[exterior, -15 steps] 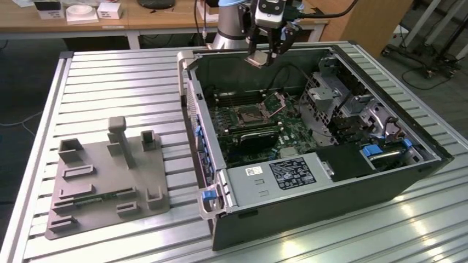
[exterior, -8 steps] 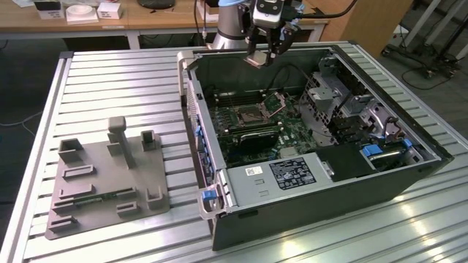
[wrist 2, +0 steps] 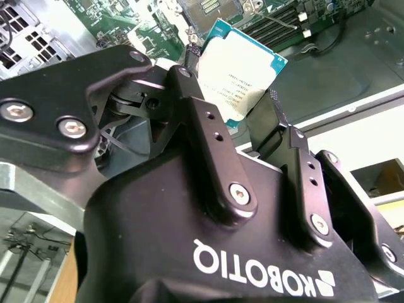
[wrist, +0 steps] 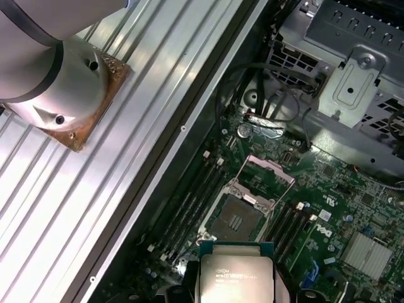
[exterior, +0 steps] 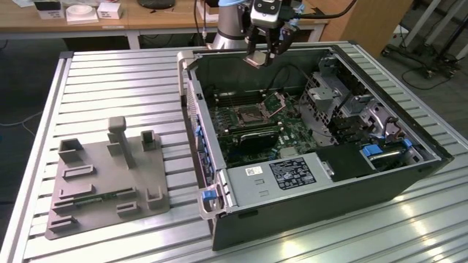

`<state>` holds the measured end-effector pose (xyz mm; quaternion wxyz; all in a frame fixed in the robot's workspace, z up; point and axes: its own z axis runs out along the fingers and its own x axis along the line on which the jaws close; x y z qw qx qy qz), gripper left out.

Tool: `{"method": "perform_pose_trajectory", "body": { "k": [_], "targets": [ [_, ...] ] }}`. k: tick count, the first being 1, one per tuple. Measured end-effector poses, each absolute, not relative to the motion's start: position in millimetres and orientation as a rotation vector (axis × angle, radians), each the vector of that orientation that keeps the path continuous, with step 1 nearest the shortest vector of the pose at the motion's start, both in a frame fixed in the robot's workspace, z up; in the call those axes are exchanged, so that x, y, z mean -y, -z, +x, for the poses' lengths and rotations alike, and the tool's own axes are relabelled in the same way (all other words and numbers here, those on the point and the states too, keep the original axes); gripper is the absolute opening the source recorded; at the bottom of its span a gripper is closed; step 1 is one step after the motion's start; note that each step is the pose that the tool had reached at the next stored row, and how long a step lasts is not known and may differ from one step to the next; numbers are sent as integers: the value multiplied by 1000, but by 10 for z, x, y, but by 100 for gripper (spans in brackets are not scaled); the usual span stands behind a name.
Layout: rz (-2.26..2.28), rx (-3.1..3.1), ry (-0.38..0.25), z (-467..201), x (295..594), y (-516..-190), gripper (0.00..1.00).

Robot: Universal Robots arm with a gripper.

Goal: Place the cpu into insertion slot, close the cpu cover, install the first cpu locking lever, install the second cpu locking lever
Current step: 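Place the cpu into insertion slot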

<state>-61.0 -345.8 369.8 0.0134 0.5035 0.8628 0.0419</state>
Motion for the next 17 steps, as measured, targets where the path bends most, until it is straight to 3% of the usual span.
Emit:
{"method": "perform_pose_trajectory", "body": {
  "k": [17],
  "targets": [
    [1735, -2578, -127, -609, 3458, -3692, 54]
  ]
}}
